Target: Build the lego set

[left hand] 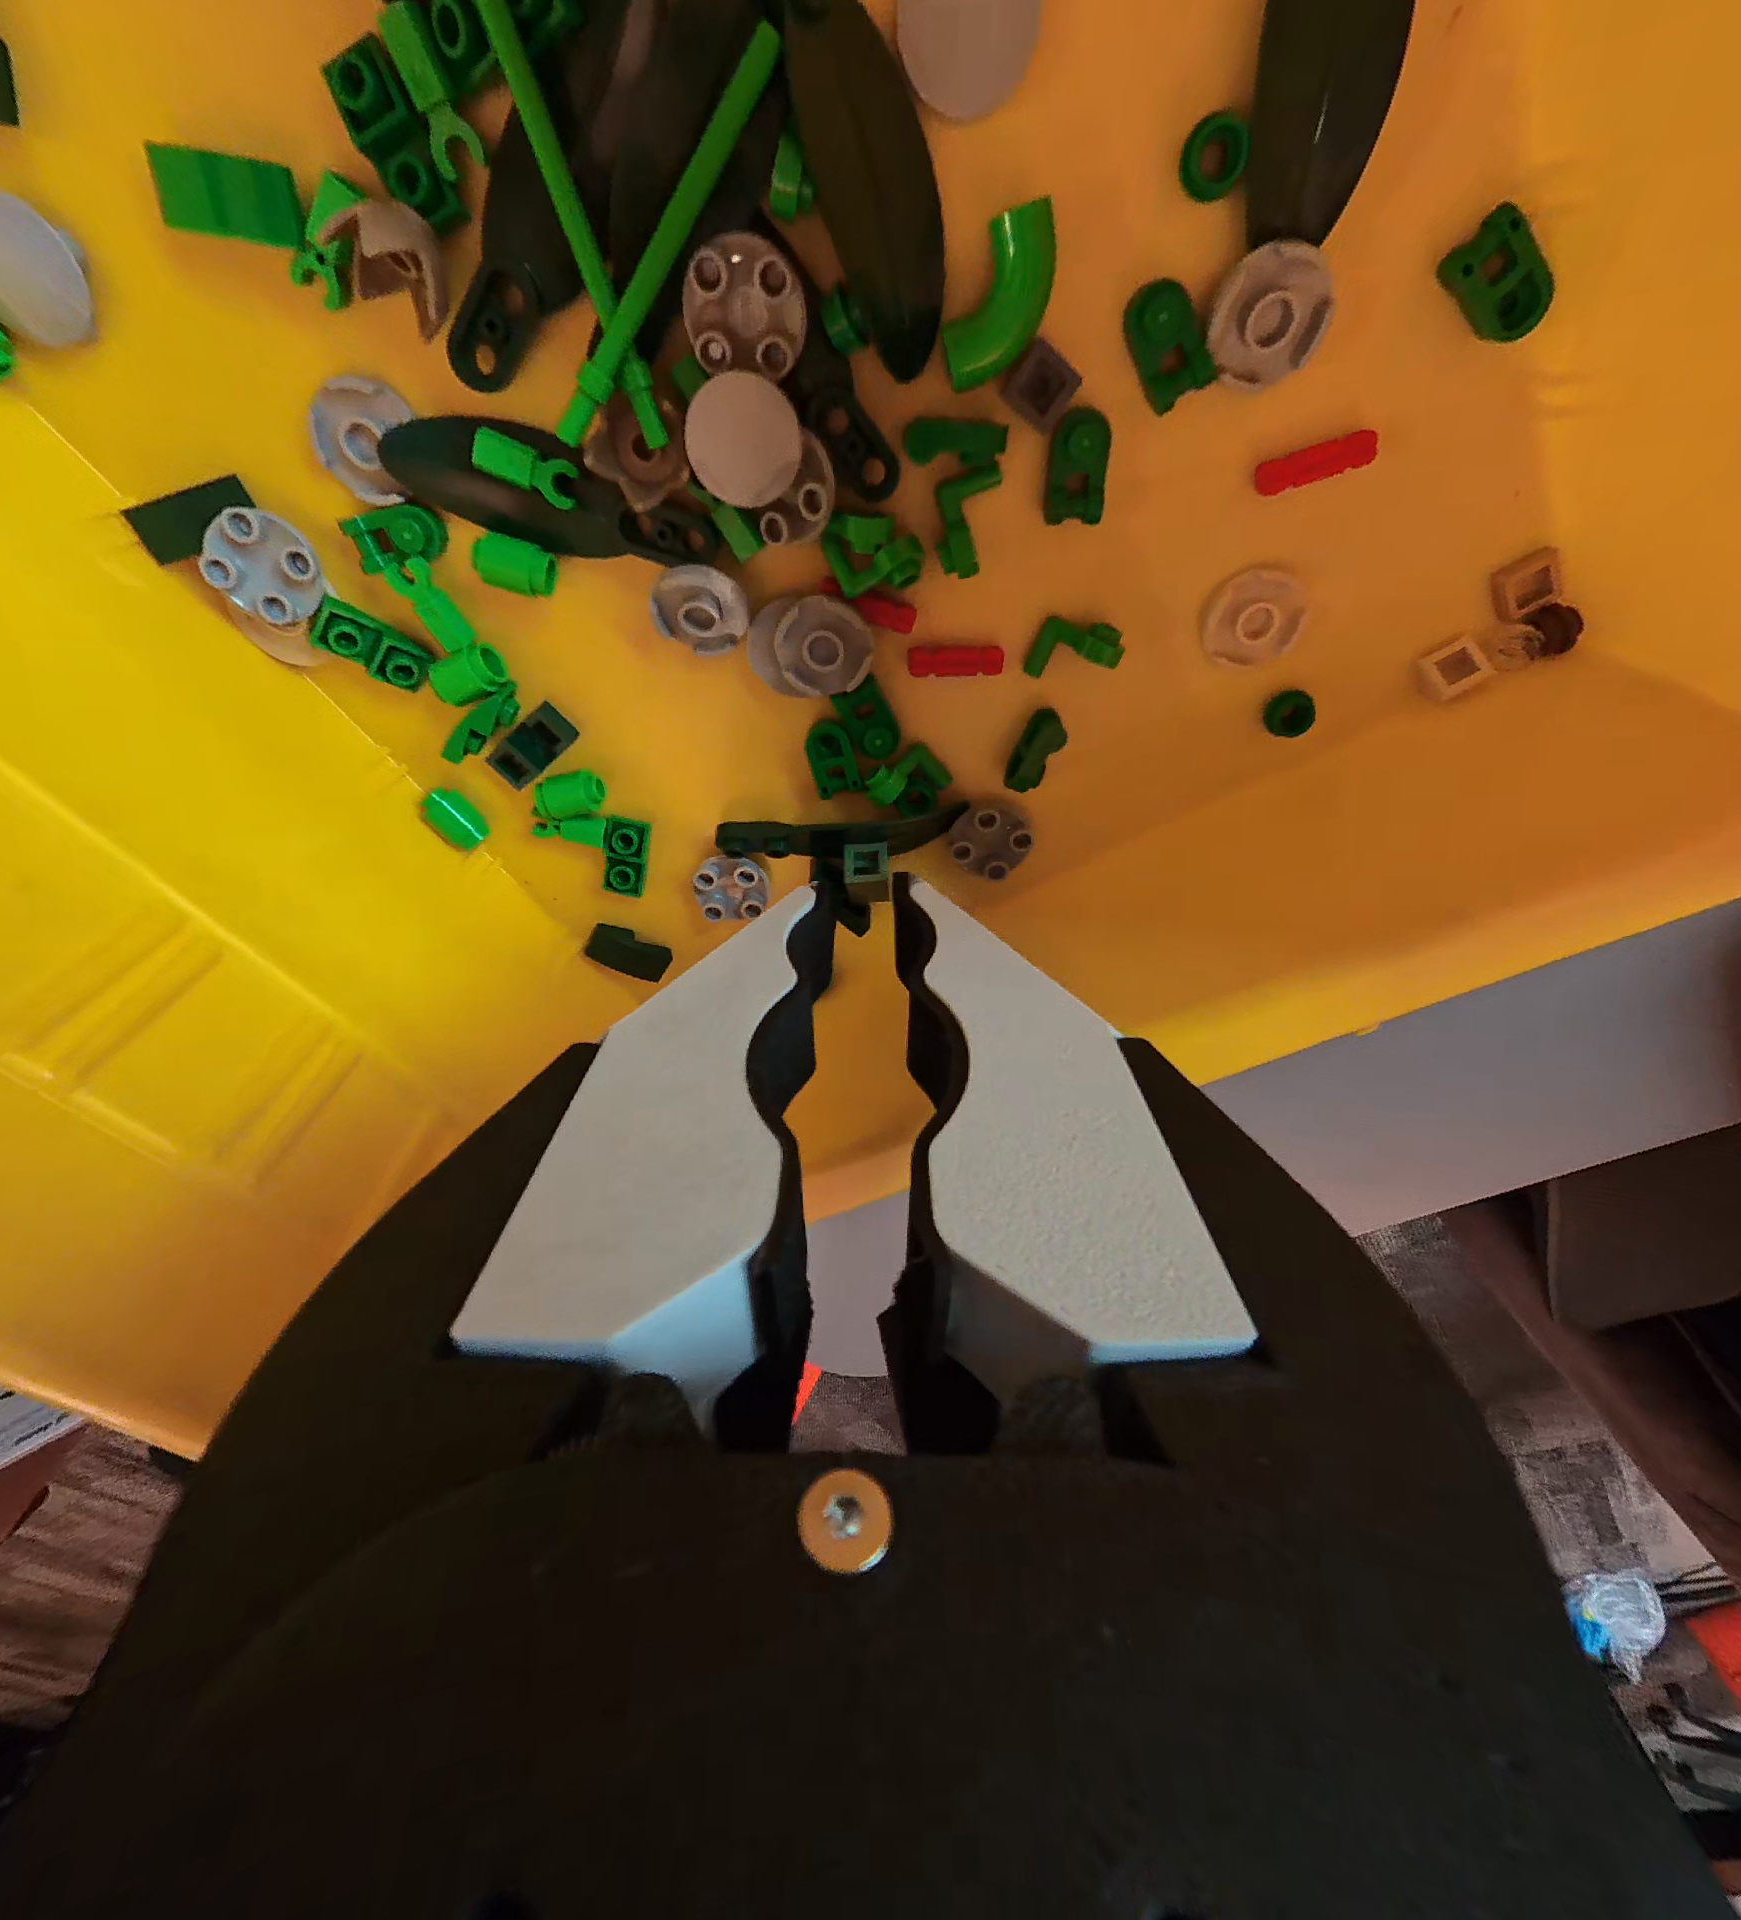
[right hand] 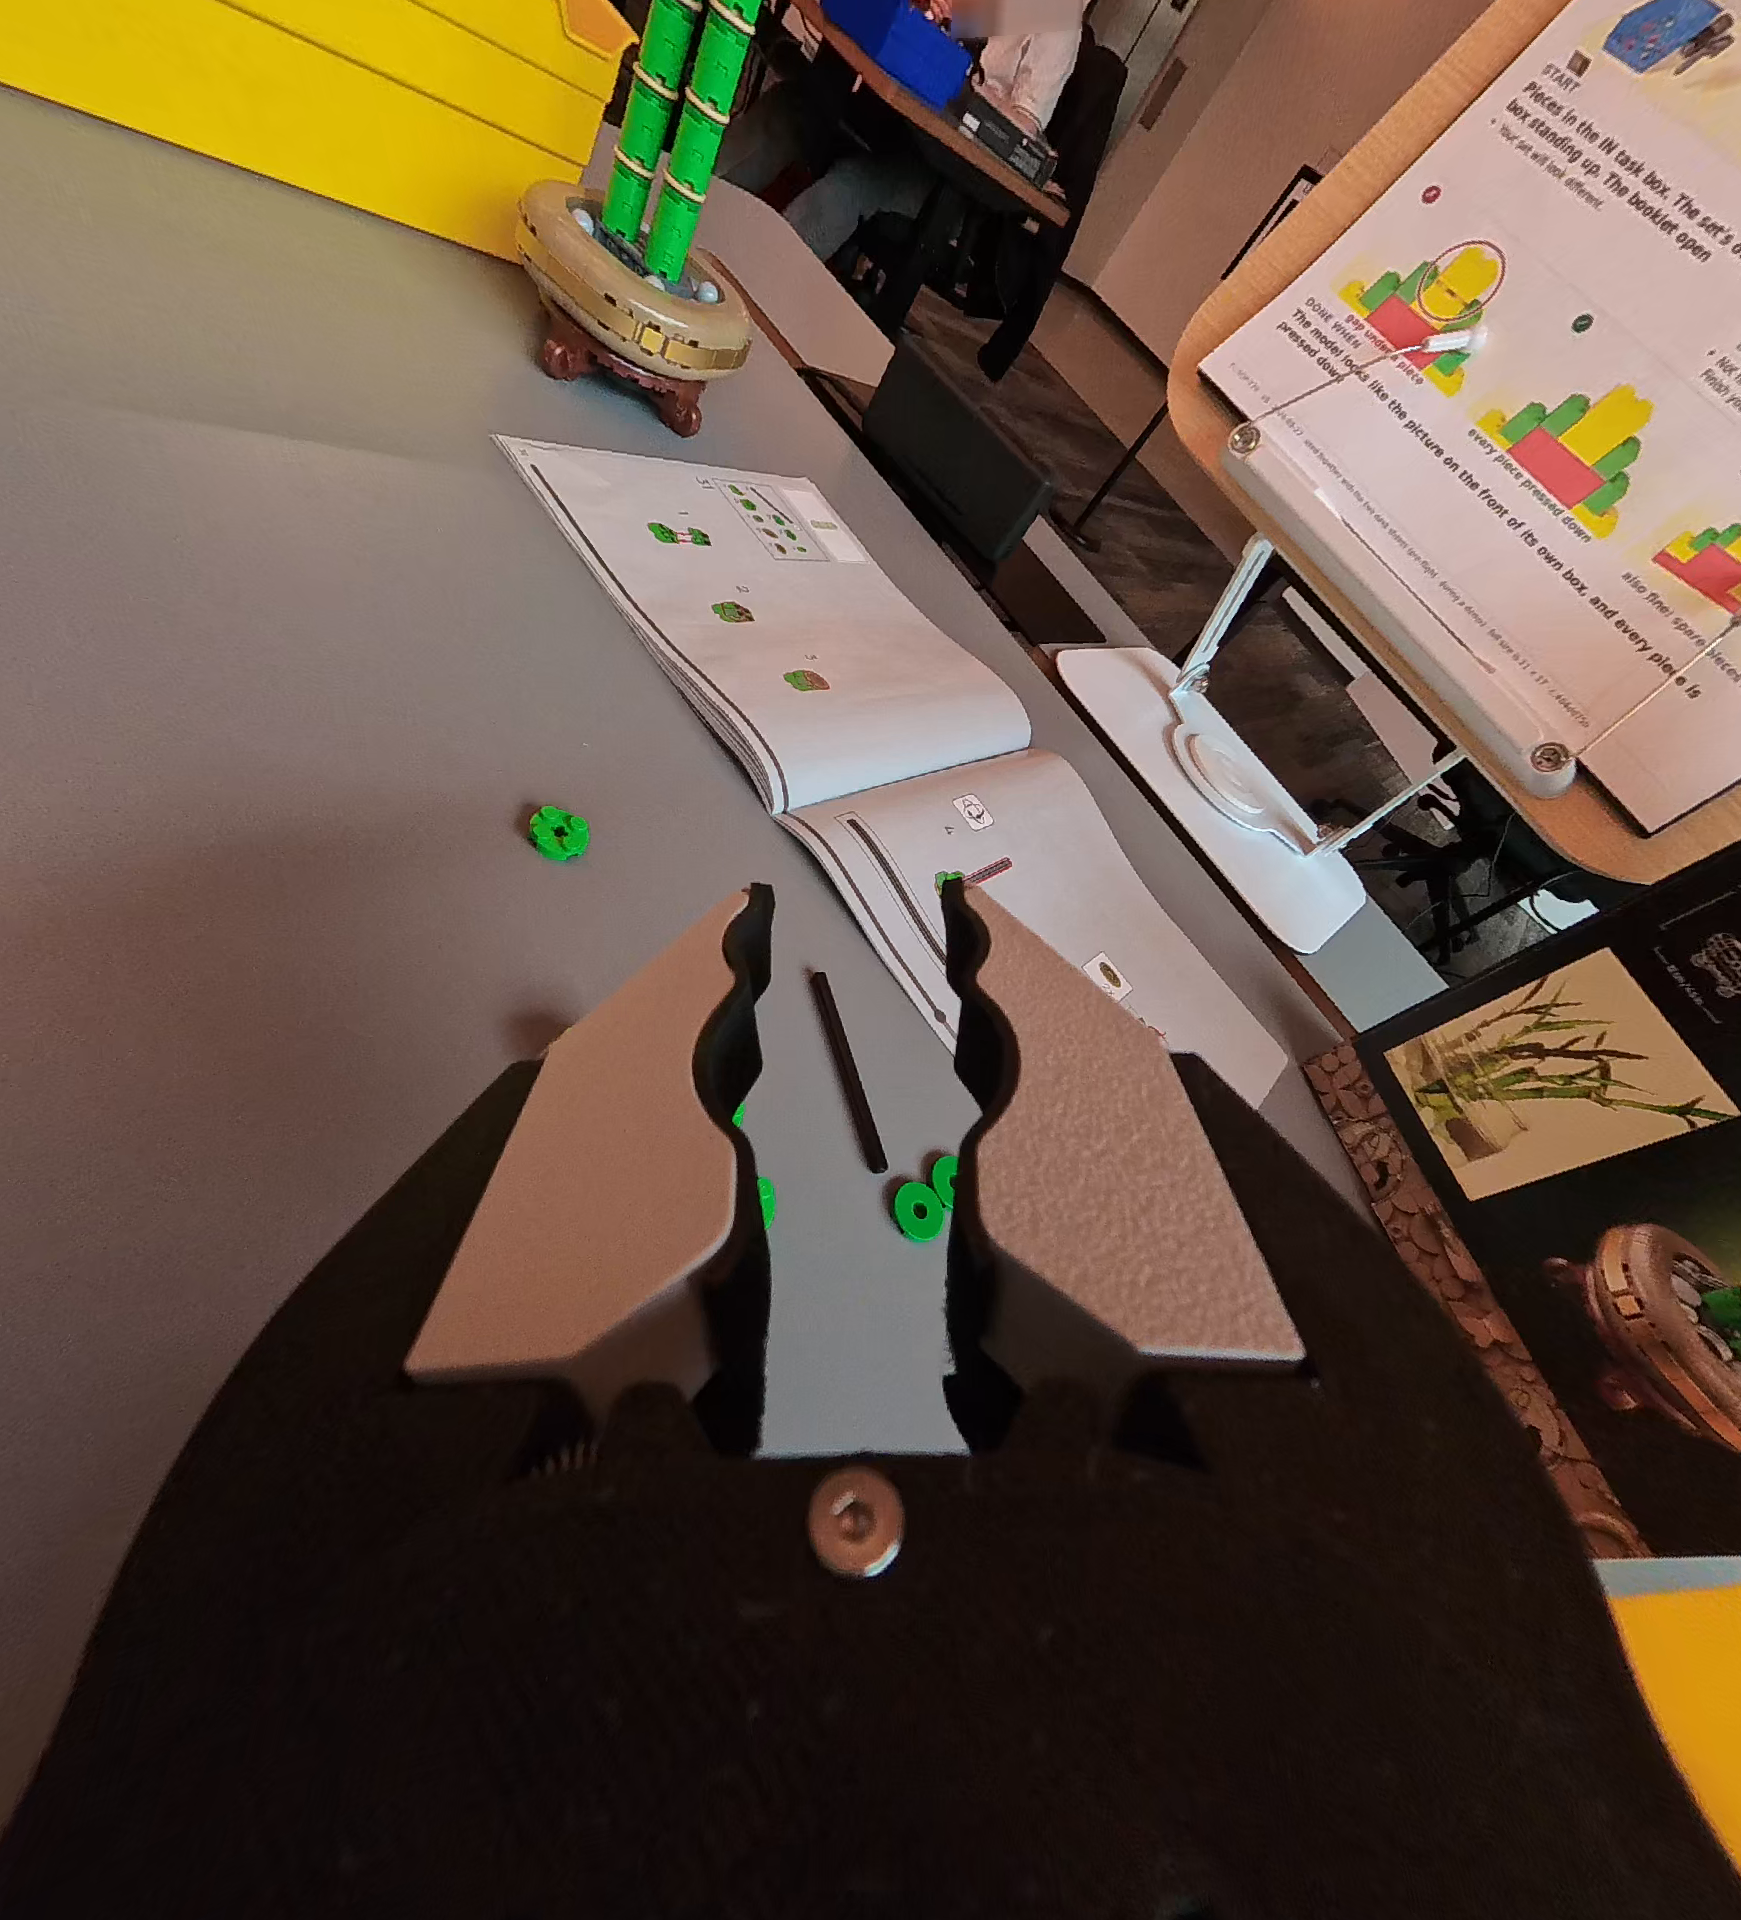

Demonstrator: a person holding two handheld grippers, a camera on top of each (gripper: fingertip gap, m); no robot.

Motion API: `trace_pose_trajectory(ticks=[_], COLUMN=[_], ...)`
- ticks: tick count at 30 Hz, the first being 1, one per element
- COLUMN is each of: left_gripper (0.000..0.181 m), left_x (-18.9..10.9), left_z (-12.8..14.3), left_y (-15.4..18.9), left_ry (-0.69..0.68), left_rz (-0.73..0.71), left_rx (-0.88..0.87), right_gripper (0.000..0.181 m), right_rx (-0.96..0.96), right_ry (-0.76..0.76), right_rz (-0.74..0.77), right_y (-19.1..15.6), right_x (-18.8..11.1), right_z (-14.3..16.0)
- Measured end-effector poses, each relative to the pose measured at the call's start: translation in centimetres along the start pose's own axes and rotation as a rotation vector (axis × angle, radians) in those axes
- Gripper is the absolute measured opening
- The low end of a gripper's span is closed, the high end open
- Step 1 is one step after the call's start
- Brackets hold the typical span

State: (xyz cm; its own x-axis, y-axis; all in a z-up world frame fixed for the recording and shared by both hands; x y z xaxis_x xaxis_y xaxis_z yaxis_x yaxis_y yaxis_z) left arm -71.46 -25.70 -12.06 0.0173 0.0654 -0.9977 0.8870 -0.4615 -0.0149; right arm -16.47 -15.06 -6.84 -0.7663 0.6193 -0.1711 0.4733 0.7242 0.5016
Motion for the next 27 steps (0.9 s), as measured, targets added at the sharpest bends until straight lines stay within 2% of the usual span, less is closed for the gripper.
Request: trace_pose_trajectory(ticks=[5, 11, 14, 17, 19, 21, 22, 24, 27], left_gripper=[0.007, 0.006, 0.006, 0.006, 0.006, 0.006, 0.006, 0.006, 0.006], left_x=[0.4, -0.6, -2.9, -6.9, -9.8, -12.1, -12.7, -13.2, -13.8], left_z=[0.2, -0.3, -1.5, -4.2, -6.3, -8.2, -8.9, -10.3, -12.0], left_y=[0.4, 0.0, -0.5, 1.0, 4.1, 8.7, 11.2, 15.8, 22.1], left_ry=[-0.02, 0.034, 0.203, 0.555, 0.831, 1.088, 1.175, 1.288, 1.362], left_rz=[0.009, -0.019, -0.092, -0.093, 0.01, 0.188, 0.287, 0.487, 0.823], left_rx=[0.021, 0.012, -0.029, -0.117, -0.158, -0.167, -0.174, -0.206, -0.237], right_gripper=[0.032, 0.032, 0.032, 0.032, 0.032, 0.032, 0.032, 0.034, 0.046], right_rx=[-0.005, -0.012, -0.015, -0.014, -0.022, -0.038, -0.051, -0.087, -0.205], right_ry=[0.002, 0.0, -0.001, 0.012, 0.034, 0.074, 0.112, 0.213, 0.375], right_rz=[-0.002, -0.006, -0.005, -0.006, -0.012, -0.027, -0.031, -0.023, -0.066], right_y=[-0.1, -0.2, -0.1, -0.2, -0.3, -0.7, -1.0, -1.9, -5.7], right_x=[-0.1, -0.1, -0.1, 0.0, 0.1, 0.1, 0.0, -0.4, -0.9], right_z=[-0.1, -0.1, -0.1, -0.2, -0.4, -1.0, -1.7, -4.4, -10.2])
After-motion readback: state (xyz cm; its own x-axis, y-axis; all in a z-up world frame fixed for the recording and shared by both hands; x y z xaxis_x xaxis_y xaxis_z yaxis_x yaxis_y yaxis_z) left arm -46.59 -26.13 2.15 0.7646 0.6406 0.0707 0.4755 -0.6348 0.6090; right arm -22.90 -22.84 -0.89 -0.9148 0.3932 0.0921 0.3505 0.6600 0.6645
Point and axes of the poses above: each gripper's, where its closed fingertips meet, x out along the fingers, z out of its underside, y = z × x across the jaws, the point moved 4 cm from there along -x, back along the fingers, and after that the axes turned 8 degrees about y, right-handed, at the moved point
